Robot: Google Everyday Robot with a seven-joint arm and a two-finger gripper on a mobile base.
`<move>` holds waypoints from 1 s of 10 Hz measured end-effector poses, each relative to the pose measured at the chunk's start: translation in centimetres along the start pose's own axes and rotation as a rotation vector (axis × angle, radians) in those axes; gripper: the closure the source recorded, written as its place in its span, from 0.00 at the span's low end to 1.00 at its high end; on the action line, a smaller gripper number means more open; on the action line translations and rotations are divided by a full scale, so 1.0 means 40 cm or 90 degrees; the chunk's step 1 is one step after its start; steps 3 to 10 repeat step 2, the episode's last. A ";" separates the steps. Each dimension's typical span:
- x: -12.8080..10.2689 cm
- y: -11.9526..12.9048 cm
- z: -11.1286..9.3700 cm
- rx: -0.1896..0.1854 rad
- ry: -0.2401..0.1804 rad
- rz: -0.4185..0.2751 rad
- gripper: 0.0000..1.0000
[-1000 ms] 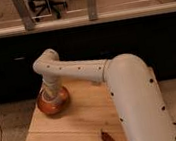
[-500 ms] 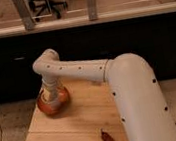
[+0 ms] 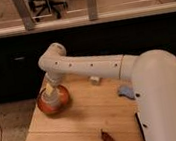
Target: Place the ceramic cup in the ceramic bowl
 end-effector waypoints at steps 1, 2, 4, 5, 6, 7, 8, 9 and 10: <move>-0.012 0.014 -0.031 -0.004 0.018 0.004 0.20; -0.026 0.038 -0.064 -0.010 0.035 0.008 0.20; -0.026 0.038 -0.064 -0.010 0.035 0.008 0.20; -0.026 0.038 -0.064 -0.010 0.035 0.008 0.20; -0.026 0.038 -0.064 -0.010 0.035 0.008 0.20; -0.026 0.038 -0.064 -0.010 0.035 0.008 0.20; -0.026 0.038 -0.064 -0.010 0.035 0.008 0.20; -0.026 0.038 -0.064 -0.010 0.035 0.008 0.20; -0.026 0.038 -0.064 -0.010 0.035 0.008 0.20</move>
